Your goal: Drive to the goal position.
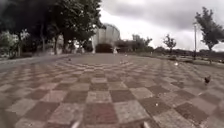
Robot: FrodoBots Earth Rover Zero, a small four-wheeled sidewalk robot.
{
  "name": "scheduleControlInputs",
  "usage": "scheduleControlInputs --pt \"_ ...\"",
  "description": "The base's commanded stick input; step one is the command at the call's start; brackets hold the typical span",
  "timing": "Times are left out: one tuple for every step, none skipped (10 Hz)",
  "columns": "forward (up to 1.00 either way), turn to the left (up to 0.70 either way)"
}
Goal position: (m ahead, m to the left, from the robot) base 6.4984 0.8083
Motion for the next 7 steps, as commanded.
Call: scheduleControlInputs --pt "0.50 0.00" --pt "0.50 0.00" --pt "0.50 0.00" --pt "0.50 0.00" --pt "0.50 0.00" --pt "0.50 0.00" --pt "0.50 0.00"
